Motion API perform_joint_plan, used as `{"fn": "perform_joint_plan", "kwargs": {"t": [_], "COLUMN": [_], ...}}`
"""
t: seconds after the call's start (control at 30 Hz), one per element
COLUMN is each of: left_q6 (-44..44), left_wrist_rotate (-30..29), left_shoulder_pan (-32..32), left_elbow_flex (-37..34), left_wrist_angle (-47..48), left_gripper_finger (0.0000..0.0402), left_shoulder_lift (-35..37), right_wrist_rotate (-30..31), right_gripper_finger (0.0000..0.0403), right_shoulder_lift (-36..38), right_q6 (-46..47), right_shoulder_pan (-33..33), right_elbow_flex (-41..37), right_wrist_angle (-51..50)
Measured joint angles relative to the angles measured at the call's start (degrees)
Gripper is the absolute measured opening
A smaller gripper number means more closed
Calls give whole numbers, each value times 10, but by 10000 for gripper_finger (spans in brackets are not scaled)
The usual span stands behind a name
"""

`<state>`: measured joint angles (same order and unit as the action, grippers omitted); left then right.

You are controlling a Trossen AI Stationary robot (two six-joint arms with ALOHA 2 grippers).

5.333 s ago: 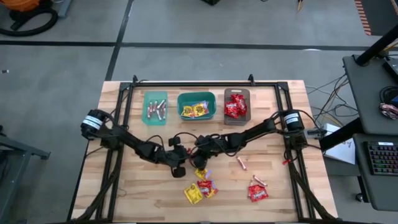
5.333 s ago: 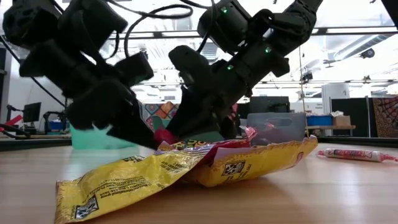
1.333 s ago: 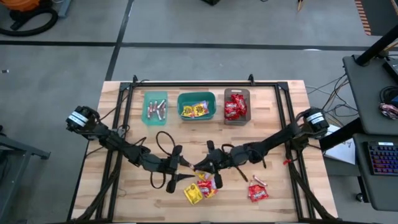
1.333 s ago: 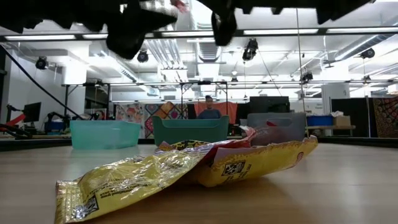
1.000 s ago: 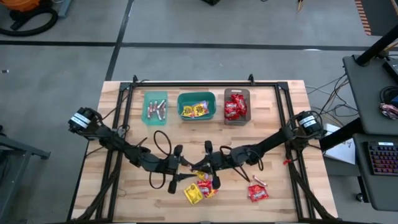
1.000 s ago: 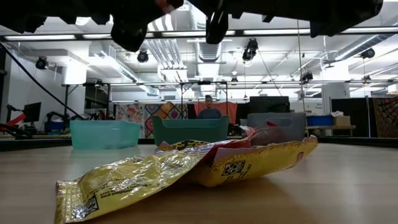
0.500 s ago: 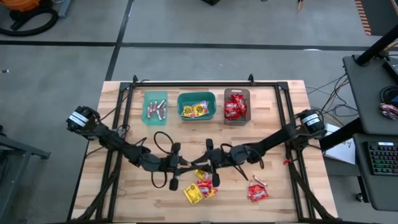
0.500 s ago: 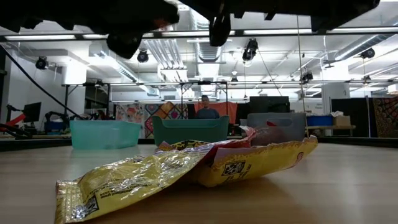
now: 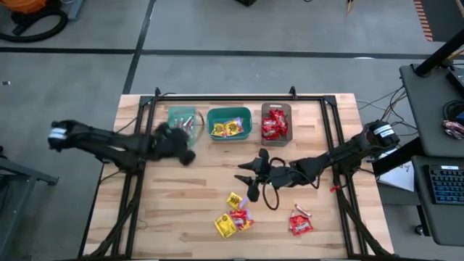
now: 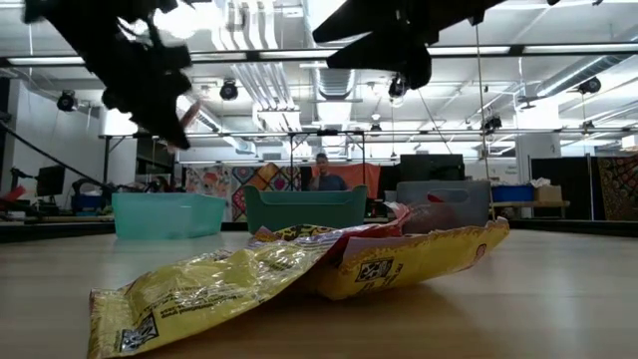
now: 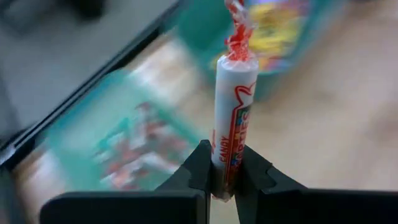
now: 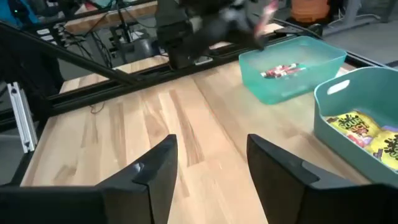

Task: Sort candy
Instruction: Put the white candy into the blue bin

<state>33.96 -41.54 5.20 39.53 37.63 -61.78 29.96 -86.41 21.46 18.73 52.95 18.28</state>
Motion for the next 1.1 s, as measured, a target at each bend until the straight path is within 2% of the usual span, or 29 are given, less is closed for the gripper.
{"fn": "perform_joint_plan", "kwargs": {"t": [0.17, 0.27, 0.37, 0.6, 0.7, 0.83, 0.93, 1.1], "left_q6": [-58, -86, -111, -119, -97, -49, -12, 7], "left_wrist_rotate": [122, 154, 161, 168, 202, 212, 177, 96], "left_shoulder_pan": [-208, -289, -318, -312, -287, -191, -85, 98], "left_elbow_flex": [-15, -20, -21, -21, -21, -21, -21, -20], "left_wrist_angle": [4, 1, 1, 0, -2, -17, -56, -145], "left_gripper_finger": [18, 39, 70, 125, 134, 135, 132, 129], "left_shoulder_lift": [8, -1, -6, 3, 14, 37, 49, 52], "right_wrist_rotate": [0, 0, -2, -4, -48, -185, -273, -292], "right_gripper_finger": [183, 183, 183, 183, 183, 183, 183, 182], "right_shoulder_lift": [-4, -5, -5, -5, -3, -2, -3, -4], "right_q6": [11, 19, 27, 45, 74, 162, 237, 361], "right_shoulder_pan": [0, 3, 9, 10, 12, 12, 22, 54], "right_elbow_flex": [0, 0, 0, 0, 0, 0, 0, 0], "right_wrist_angle": [-4, -6, -18, -34, -37, -59, -89, -196]}}
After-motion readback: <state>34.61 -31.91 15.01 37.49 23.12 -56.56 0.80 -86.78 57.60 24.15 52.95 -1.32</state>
